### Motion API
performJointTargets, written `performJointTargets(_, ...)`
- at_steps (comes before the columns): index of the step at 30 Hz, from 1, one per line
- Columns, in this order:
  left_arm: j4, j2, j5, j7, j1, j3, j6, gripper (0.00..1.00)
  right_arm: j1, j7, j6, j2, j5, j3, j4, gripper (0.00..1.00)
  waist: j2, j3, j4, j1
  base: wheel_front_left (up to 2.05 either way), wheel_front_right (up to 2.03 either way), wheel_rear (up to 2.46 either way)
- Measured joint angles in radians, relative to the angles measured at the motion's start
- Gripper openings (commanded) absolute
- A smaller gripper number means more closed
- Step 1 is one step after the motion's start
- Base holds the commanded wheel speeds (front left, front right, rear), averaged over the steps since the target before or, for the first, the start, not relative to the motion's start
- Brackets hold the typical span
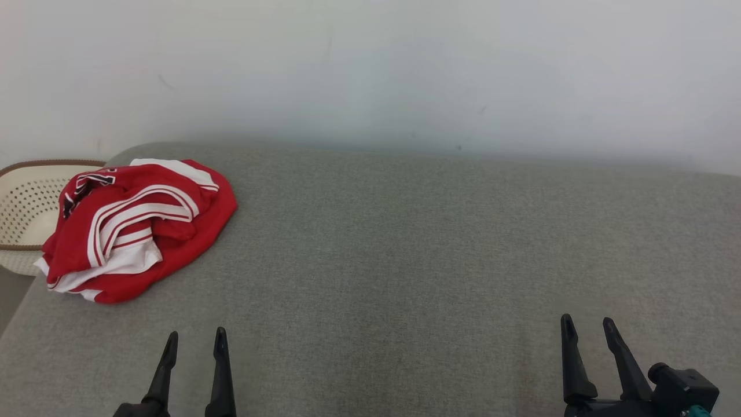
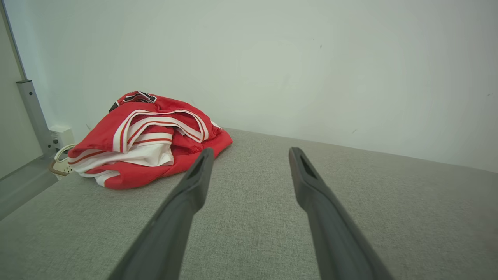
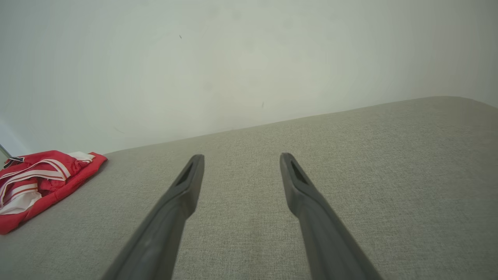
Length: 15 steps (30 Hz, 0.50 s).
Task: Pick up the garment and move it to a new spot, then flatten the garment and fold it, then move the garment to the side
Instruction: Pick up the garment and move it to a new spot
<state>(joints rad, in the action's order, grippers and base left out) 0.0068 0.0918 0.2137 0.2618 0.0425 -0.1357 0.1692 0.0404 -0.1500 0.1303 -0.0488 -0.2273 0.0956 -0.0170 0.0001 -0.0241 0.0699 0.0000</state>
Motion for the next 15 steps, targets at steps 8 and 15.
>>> performJointTargets(8, -0.001, 0.007, 0.005, -0.003, -0.001, 0.005, 0.009, 1.0, 0.008, 0.0, 0.0, 0.0, 0.0, 0.007, -0.006, 1.0, 0.0, -0.002, 0.068, 0.0, 0.0, 0.0, 0.0)
performJointTargets(15, -0.002, 0.015, 0.007, -0.006, -0.004, 0.007, 0.014, 1.0, 0.011, 0.001, 0.0, 0.0, 0.001, 0.011, -0.009, 1.0, 0.0, -0.006, 0.139, 0.0, 0.0, 0.0, 0.0)
